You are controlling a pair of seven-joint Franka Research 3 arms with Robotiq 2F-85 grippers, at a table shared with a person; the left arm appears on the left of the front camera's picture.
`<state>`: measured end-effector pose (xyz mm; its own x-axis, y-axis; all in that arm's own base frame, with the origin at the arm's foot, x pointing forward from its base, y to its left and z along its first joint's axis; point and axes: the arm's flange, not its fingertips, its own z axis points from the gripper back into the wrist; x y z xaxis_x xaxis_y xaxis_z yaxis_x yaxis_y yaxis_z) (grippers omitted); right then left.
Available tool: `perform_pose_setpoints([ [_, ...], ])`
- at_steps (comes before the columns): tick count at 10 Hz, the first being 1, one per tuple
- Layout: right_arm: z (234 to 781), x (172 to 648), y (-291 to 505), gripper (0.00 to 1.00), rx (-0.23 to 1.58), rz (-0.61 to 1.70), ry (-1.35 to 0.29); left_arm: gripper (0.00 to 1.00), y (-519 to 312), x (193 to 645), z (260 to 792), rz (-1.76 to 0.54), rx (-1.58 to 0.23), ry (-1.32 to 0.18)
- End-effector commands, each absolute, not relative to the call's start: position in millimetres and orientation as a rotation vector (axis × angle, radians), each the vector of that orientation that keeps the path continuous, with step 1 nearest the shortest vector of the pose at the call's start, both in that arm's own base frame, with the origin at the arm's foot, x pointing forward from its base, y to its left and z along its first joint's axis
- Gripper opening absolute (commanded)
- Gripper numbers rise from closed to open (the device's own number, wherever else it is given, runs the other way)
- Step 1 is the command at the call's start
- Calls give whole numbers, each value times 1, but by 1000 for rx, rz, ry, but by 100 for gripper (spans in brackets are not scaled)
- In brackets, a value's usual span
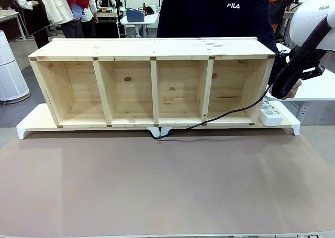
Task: Perform cable management.
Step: Release the Power Cable when the human grasps it.
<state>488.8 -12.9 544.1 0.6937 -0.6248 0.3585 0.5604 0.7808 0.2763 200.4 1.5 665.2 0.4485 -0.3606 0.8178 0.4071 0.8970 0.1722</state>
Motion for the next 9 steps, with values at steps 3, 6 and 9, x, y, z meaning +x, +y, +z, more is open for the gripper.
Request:
perform_pose_setpoints([
  [3, 544, 488, -11, 16, 147, -667, -462, 100, 0, 202, 665, -464, -63, -1007],
  [6, 544, 489, -13, 36, 150, -665, -455, 100, 0, 202, 665, -464, -63, -1007],
  [9, 544, 492, -14, 39, 121, -663, -444, 100, 0, 202, 665, -464, -63, -1007],
])
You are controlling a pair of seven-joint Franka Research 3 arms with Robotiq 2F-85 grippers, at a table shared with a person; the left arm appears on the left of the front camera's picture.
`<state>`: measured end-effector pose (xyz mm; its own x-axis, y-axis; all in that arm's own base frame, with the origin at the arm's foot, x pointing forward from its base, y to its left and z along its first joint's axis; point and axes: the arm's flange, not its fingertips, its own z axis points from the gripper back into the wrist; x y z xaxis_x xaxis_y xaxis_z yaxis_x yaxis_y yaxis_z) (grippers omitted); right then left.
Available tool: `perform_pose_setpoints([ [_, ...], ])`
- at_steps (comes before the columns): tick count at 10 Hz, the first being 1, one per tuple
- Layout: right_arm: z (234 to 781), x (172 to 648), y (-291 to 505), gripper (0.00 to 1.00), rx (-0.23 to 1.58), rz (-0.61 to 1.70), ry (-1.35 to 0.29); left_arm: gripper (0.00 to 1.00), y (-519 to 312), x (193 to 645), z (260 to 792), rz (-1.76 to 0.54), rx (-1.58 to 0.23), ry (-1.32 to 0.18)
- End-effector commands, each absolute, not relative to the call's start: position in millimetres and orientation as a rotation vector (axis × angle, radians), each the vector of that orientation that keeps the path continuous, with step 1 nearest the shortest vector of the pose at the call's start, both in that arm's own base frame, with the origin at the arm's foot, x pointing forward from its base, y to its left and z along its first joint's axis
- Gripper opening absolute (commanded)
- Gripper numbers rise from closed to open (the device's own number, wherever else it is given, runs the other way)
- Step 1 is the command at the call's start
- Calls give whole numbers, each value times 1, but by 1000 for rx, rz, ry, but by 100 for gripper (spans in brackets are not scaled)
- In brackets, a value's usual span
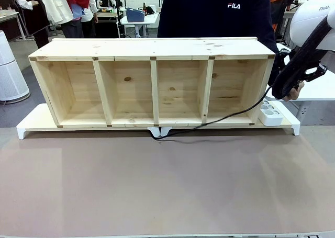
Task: Perform cable management.
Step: Release the Power Cable when the human grasps it.
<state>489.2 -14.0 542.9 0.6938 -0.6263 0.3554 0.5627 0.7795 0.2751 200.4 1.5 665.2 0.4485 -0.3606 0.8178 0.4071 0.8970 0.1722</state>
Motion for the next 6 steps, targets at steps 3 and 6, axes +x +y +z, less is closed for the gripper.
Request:
perform_pose_setpoints([
  [3, 544, 495, -13, 96, 103, -654, -439, 100, 0, 202, 665, -464, -63, -1007],
  [6, 546, 494, -12, 99, 64, -686, -468, 100, 0, 202, 665, -464, -63, -1007],
])
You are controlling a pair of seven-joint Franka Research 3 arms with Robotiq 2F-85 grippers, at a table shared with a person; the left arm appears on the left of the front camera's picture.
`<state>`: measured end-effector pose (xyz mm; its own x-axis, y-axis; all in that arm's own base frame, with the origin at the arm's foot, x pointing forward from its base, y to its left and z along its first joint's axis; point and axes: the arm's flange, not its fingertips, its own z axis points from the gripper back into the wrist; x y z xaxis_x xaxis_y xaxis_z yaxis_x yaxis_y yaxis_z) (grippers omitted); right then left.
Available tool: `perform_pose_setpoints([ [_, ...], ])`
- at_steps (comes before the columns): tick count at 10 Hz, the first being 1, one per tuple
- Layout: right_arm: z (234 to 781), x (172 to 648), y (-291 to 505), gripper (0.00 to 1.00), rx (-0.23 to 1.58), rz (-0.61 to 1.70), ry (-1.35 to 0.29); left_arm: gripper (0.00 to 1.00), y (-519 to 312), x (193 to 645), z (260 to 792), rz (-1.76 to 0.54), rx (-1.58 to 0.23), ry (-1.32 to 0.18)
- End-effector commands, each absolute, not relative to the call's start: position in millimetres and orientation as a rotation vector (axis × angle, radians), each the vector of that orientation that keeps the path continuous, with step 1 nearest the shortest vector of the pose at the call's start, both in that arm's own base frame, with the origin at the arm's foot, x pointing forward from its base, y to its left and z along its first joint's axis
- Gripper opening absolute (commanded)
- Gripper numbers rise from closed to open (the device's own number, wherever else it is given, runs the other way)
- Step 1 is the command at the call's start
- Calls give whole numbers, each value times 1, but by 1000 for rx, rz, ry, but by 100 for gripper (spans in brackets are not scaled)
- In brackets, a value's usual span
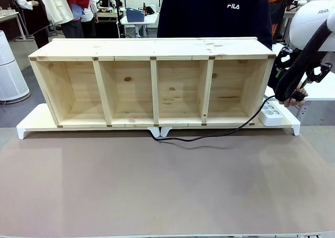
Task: Perform cable management.
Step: Release the Power Cable when the human grasps it.
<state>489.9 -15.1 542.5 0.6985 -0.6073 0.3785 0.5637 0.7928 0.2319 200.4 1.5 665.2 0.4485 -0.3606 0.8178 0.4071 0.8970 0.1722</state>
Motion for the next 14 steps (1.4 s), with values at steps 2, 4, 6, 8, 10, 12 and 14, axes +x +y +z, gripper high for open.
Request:
perform_pose_setpoints([
  [2, 542, 490, -15, 100, 101, -654, -457, 100, 0, 202, 665, -464, -63, -1007],
  [4, 542, 490, -15, 100, 101, -654, -457, 100, 0, 202, 665, -464, -63, -1007],
  [6, 542, 490, -15, 100, 101, -654, -457, 100, 0, 202, 665, -464, -63, -1007],
  [8, 542, 490, -15, 100, 101, -654, -457, 100, 0, 202, 665, -464, -63, -1007],
  [10, 542, 490, -15, 100, 101, -654, -457, 100, 0, 202, 665, -464, -63, -1007],
  [12, 542, 490, -15, 100, 101, -654, -457, 100, 0, 202, 665, -464, -63, -1007],
  [14, 542, 490, -15, 100, 101, -654, -457, 100, 0, 202, 665, -464, -63, -1007],
])
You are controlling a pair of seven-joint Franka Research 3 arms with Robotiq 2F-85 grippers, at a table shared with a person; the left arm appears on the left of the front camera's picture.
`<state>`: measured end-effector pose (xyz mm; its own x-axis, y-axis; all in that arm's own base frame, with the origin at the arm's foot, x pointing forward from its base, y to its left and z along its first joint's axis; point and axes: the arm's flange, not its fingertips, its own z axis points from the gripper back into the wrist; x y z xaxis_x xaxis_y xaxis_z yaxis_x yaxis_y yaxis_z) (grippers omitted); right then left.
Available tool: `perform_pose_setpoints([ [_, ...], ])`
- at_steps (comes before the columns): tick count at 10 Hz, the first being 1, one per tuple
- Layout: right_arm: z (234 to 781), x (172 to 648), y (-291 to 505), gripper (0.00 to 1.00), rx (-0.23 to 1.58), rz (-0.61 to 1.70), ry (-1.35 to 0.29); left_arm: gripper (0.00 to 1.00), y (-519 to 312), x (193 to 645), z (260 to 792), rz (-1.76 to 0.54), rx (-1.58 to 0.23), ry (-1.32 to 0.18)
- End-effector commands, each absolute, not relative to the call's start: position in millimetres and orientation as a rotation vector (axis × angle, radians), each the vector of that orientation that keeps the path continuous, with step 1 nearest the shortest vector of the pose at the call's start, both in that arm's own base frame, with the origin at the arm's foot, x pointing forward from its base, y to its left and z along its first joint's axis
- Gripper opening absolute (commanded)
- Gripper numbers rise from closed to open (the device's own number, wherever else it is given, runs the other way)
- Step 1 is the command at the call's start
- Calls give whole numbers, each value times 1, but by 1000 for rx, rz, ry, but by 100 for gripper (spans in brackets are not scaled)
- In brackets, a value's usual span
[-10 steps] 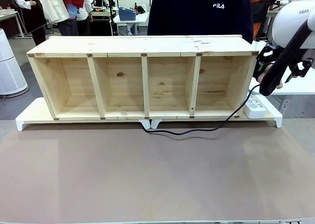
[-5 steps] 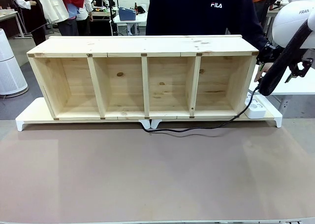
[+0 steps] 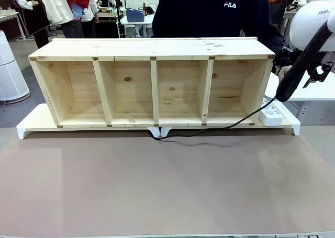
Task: Perform cable management.
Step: Release the Power Cable when the human grasps it.
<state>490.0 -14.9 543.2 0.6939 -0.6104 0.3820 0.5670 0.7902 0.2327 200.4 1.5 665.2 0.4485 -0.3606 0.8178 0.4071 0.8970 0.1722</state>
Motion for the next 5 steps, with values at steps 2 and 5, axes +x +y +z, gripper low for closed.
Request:
perform_pose_setpoints([
  [2, 542, 490, -15, 100, 101, -654, -457, 100, 0, 202, 665, -464, -63, -1007],
  [5, 542, 490, -15, 100, 101, -654, -457, 100, 0, 202, 665, -464, -63, -1007],
])
